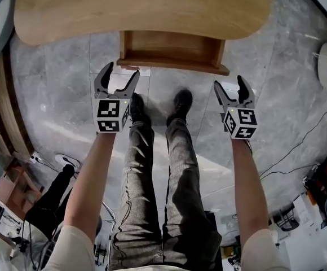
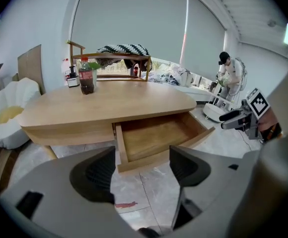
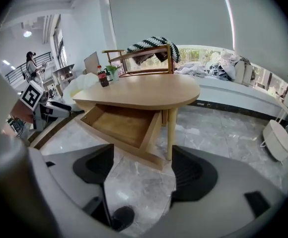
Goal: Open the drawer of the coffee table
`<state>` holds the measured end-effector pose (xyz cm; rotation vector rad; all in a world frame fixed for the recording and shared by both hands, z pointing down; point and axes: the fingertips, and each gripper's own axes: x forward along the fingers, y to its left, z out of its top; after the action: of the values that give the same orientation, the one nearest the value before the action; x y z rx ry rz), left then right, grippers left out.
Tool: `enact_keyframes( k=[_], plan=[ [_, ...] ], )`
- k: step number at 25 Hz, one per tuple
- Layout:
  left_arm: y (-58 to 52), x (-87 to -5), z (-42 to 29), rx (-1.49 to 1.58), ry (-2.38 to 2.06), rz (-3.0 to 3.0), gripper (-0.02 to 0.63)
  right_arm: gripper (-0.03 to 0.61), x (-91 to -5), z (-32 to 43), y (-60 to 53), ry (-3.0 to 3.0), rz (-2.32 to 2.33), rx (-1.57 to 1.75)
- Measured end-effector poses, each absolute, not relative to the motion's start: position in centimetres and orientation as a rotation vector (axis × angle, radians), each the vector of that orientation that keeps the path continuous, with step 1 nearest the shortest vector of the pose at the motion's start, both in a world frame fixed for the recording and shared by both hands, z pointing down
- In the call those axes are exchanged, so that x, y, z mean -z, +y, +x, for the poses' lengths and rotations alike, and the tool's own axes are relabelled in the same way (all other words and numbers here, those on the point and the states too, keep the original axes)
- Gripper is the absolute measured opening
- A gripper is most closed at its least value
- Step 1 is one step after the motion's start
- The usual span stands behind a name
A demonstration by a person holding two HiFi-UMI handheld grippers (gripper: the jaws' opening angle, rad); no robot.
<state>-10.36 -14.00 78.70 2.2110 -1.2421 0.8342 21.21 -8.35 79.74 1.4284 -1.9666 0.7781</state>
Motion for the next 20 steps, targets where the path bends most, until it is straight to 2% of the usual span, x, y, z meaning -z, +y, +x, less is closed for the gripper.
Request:
enact_keyframes(
  k=[10,14,20],
  plan=[
    [-11.1,-69.6,-8.7,-0.86,-1.151,2.229,0.339,0.375,-71.2,19.7,-6.4,-1.954,1.442,-0.842],
    [-11.6,-63.8,-8.2,-0.87,-1.135,2.271,0.31,0.279,-65.3,20.1,-7.2,-1.951,1.503,-0.855],
    [-14.1,-54.3,-7.9,-0.801,-1.207,2.275,0.258,0.238,-56.4,21.0,-7.7,-2.011,1.489,-0.807]
  ],
)
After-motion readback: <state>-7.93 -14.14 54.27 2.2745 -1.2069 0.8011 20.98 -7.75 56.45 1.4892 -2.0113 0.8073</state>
